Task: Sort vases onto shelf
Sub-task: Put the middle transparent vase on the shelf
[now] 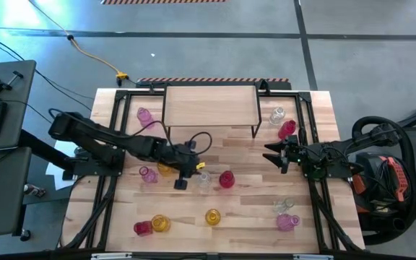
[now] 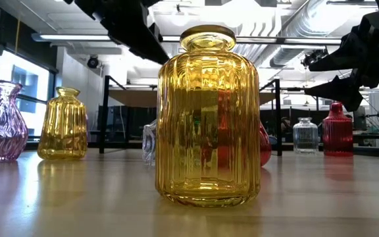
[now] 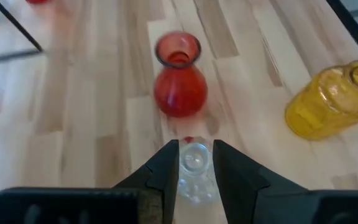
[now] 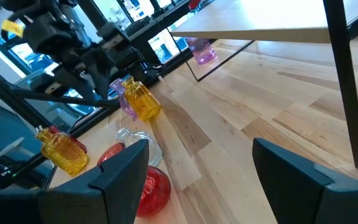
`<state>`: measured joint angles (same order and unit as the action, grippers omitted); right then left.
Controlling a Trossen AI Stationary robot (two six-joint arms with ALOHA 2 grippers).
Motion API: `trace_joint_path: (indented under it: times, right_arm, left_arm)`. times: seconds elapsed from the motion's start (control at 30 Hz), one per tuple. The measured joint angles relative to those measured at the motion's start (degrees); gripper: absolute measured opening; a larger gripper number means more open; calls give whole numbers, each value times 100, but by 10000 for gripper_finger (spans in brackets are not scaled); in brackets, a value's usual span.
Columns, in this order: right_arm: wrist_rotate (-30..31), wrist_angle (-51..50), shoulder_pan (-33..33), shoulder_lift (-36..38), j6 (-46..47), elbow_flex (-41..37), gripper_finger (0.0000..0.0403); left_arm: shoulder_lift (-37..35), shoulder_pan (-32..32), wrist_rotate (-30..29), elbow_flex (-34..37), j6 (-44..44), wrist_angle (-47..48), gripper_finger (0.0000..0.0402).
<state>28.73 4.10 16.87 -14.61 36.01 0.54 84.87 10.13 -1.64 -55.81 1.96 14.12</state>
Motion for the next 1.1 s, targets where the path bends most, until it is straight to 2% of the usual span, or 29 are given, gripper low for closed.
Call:
trace_joint_path:
  times: [0.17, 0.67, 0.83, 1.1]
  right_arm:
    - [0, 1, 1, 0, 0, -1, 270]
    - [0, 0, 1, 0, 0, -2, 270]
    - [0, 2, 2, 0, 0, 0, 270]
    - [0, 3, 0, 0, 0, -1, 270]
  left_arm:
    - [84, 0, 283, 75, -174, 64, 100]
    - [89, 4, 285, 251, 8, -246, 163]
    - [292, 2, 290, 252, -20, -398, 184]
    - [460, 2, 292, 249, 21, -515, 200]
